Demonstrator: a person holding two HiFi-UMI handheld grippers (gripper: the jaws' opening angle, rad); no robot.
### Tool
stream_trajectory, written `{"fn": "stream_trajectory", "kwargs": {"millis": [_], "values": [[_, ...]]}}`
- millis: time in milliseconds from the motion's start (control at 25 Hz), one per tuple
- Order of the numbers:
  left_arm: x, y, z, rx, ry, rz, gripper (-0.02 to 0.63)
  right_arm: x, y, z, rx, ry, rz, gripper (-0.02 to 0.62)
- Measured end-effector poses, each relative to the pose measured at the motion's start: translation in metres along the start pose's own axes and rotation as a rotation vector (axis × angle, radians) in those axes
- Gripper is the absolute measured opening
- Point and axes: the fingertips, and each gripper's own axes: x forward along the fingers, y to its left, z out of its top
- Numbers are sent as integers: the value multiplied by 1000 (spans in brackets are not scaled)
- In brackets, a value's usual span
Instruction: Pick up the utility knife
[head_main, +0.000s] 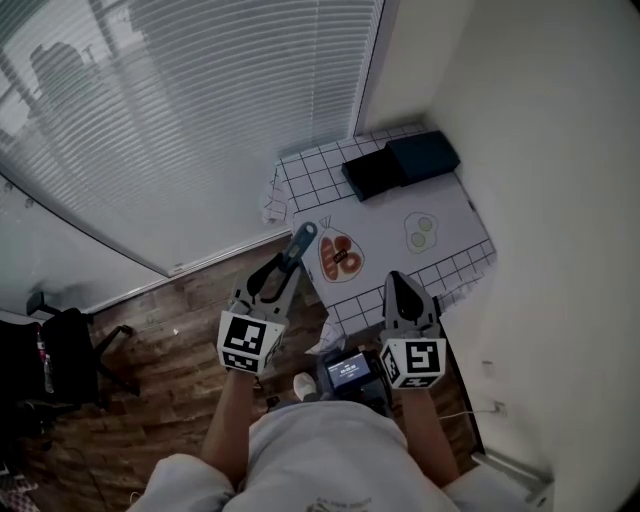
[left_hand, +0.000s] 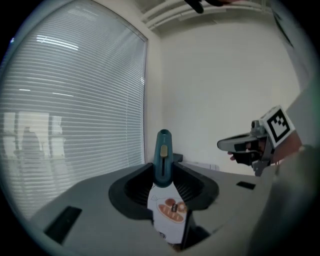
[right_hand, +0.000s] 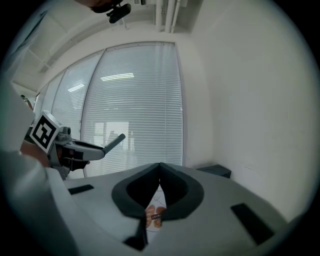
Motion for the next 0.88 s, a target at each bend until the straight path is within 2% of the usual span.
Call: {"fn": "stream_trajectory", "kwargs": {"millis": [120,360,520,680,880], "values": [[-12,-5,20,-20,-61,-17,133,-12,0,12,-11,-21,-12,6],[-32,-14,43,-11,-111,-21,133,-30,0,34,-25,-55,-31,6],[-41,-23,57,-46,-149,-54,133,-35,-1,55,0,-103,-28,6],[-48,-31,68,-11,-175,-72,133,-41,-1,78,-6,-151,-20,6],[-43,-35,71,-8,-184,-75,133,-36,-3,73,-5,-140,-26,6]]}}
